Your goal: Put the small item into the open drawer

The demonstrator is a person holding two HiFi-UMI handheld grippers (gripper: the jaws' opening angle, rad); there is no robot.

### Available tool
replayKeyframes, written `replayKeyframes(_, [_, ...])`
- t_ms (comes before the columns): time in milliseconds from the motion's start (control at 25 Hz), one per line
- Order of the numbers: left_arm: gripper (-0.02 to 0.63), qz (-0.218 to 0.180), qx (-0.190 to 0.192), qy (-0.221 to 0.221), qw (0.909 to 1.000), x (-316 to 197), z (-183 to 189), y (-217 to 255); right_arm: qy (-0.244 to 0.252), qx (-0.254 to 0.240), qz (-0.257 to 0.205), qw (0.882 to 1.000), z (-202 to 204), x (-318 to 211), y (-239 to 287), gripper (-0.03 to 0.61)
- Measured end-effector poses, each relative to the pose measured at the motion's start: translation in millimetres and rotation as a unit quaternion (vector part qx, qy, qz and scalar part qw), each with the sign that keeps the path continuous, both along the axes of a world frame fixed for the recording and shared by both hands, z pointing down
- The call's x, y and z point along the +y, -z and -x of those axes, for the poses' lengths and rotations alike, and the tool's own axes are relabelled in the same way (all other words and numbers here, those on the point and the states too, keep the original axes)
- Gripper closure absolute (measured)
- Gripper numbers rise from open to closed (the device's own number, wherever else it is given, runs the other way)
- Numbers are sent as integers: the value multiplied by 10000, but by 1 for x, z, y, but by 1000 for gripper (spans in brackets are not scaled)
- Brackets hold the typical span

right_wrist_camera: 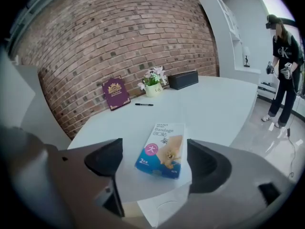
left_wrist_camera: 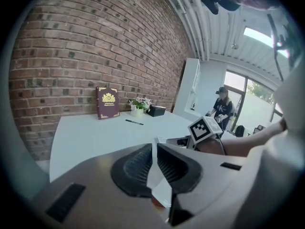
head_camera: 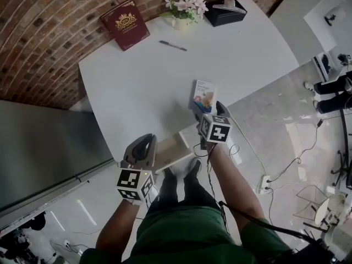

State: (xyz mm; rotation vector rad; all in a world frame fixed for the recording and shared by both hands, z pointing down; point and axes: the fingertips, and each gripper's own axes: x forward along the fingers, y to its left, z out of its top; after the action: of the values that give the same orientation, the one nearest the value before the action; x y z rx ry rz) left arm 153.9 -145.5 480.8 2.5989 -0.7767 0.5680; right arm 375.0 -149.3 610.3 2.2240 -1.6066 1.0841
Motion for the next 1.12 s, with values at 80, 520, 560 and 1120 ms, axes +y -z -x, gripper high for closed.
replayKeyframes(80, [583, 22, -53, 80, 10000, -4, 9, -3, -4, 76, 178, 9998, 0, -4, -7, 140])
replayKeyframes(520, [583, 44, -193, 343, 9992, -20, 48, -6, -150, 218, 829, 9962, -11, -27, -45, 89])
replayKeyframes(560, [583, 47, -204, 364, 9991, -21, 51, -6, -182, 240, 910, 9954, -13, -27, -48, 89])
replayKeyframes(1120, [583, 55, -226, 416, 9989, -21, 69, -6, 377, 348, 1553, 9865, -5, -22, -68, 124])
